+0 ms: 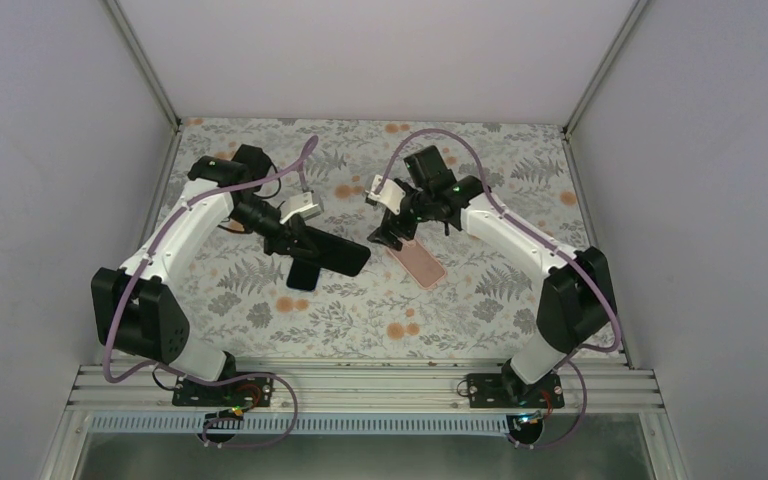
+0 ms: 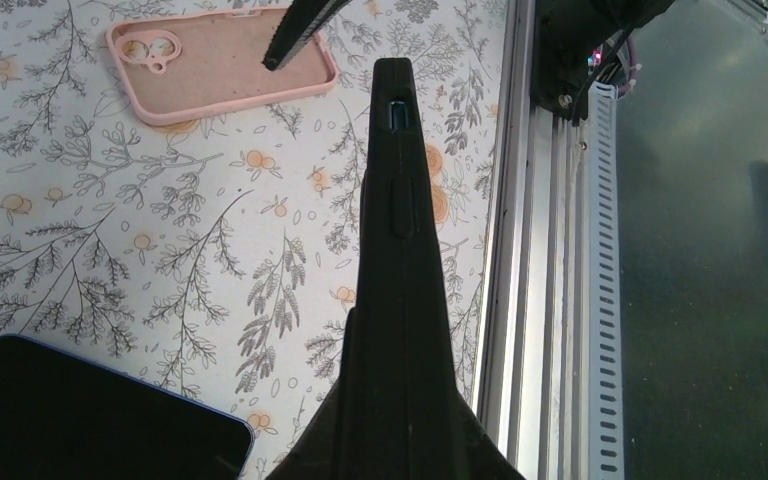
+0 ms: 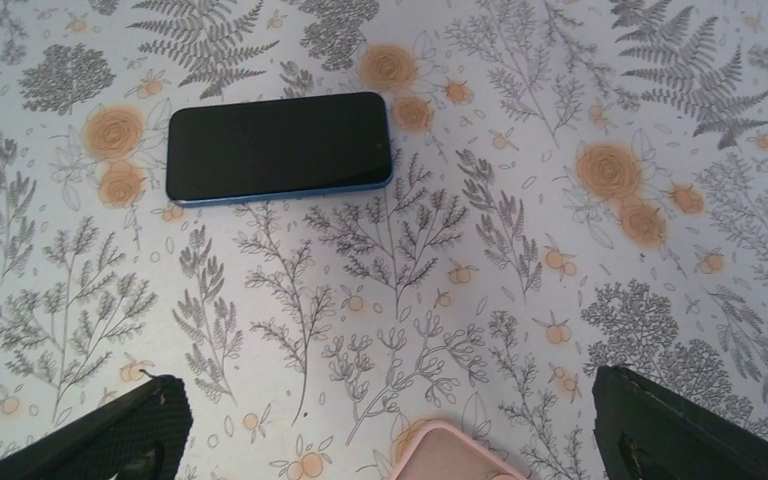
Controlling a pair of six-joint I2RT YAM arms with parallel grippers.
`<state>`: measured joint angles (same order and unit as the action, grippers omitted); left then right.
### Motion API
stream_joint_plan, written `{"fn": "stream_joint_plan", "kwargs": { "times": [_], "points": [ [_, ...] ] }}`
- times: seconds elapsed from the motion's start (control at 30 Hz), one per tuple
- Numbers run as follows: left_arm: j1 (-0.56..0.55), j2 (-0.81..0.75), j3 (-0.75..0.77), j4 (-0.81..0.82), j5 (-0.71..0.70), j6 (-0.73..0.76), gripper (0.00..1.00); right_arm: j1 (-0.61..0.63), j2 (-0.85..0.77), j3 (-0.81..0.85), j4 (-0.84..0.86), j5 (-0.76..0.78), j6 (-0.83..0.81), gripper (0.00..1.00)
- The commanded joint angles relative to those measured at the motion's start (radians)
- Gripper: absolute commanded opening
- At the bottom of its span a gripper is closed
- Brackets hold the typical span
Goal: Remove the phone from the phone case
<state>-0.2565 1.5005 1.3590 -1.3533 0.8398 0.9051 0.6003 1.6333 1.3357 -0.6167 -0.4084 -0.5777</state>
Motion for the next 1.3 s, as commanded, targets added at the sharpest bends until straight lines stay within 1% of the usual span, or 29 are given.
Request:
{"fn": "stream_joint_plan", "kwargs": {
  "times": [0.0, 0.23, 0.87, 1.27],
  "points": [
    [0.000, -0.025, 0.007, -0.003, 0.052, 0.024, 0.02, -0.016, -0.052, -0.004, -0.039, -0.063, -0.041, 0.99],
    [0.004, -0.009, 0.013, -0.004, 0.049, 0.029, 0.02, -0.026, -0.126, -0.038, -0.107, -0.173, -0.067, 0.99],
    [0.006, 0.008, 0.050, -0.004, 0.079, 0.025, 0.02, 0.006, -0.089, -0.048, -0.094, -0.191, -0.049, 0.97],
    [0.006, -0.002, 0.039, -0.004, 0.080, 0.030, 0.02, 0.005, -0.089, -0.054, -0.049, -0.139, -0.026, 0.97]
  ]
}}
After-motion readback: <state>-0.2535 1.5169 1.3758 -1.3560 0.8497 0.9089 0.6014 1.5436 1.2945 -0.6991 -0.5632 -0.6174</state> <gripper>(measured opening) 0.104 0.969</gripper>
